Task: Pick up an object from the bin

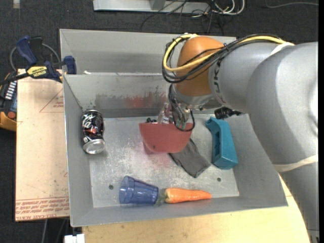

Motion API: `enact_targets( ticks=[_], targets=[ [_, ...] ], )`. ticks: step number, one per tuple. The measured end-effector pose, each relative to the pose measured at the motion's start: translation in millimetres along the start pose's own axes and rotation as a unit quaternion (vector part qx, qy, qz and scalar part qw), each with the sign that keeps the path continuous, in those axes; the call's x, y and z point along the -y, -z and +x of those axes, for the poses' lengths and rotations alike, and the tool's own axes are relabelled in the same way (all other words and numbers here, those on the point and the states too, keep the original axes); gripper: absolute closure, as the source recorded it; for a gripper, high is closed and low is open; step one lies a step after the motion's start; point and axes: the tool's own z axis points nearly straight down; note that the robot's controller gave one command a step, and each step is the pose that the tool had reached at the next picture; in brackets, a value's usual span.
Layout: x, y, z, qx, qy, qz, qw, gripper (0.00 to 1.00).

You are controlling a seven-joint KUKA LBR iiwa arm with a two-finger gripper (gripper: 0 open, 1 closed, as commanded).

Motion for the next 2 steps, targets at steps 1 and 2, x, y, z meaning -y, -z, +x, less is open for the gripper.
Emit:
enact_targets(
  ticks=[1, 2],
  targets=[
    [1, 15, 2.3, -0.0048, 0.000, 0.002, 1.0000, 1.00],
    [1, 36, 2.0, -0.0046, 0.000, 0.002, 1.0000, 1.00]
  ],
)
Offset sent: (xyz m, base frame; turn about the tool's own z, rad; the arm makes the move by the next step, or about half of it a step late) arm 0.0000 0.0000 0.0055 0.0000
